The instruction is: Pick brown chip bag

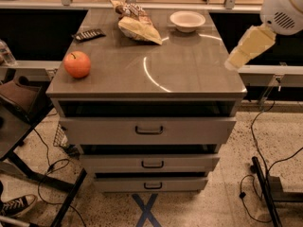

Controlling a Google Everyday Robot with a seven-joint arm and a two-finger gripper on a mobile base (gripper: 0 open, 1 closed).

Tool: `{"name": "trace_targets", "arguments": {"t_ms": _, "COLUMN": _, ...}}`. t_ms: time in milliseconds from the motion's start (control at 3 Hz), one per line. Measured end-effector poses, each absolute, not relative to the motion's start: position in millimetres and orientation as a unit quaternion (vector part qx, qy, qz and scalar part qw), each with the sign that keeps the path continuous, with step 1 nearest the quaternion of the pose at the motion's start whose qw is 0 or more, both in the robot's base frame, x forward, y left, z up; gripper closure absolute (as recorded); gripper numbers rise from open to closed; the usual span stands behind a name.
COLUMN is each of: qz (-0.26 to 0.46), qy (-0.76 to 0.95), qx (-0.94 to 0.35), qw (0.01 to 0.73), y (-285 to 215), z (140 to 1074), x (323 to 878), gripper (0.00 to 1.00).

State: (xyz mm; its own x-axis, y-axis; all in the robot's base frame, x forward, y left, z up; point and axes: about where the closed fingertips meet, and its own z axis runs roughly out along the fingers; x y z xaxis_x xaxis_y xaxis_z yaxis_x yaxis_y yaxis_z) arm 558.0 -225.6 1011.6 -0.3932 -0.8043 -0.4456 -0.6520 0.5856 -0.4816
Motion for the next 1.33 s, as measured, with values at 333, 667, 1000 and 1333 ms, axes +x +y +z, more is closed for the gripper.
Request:
{"name": "trace_targets", "arguments": {"t_ms": 333, "qz": -0.079, "qy": 0.826, "qx": -0.388, "qw": 0.401, "y": -214, "z": 1007, "x": 605, "gripper": 0.00}}
{"name": "trace_targets", "arguments": {"t_ms": 667, "qz": -0.081, "qy": 0.812, "qx": -0.379, "qw": 0.436, "y": -210, "z": 1016, "x": 623, "gripper": 0.00}}
{"name": "trace_targets", "arguments": {"t_ms": 1000, "qz": -0.081, "qy": 0.812, "qx": -0.379, "qw": 0.436, "y": -210, "z": 1016, "x": 623, "gripper": 0.00}}
{"name": "trace_targets", "arguments": {"t_ms": 1333, "qz": -0.082, "qy": 0.807, "qx": -0.376, "qw": 0.448, "y": -204, "z": 1016, "x": 628, "gripper": 0.00}}
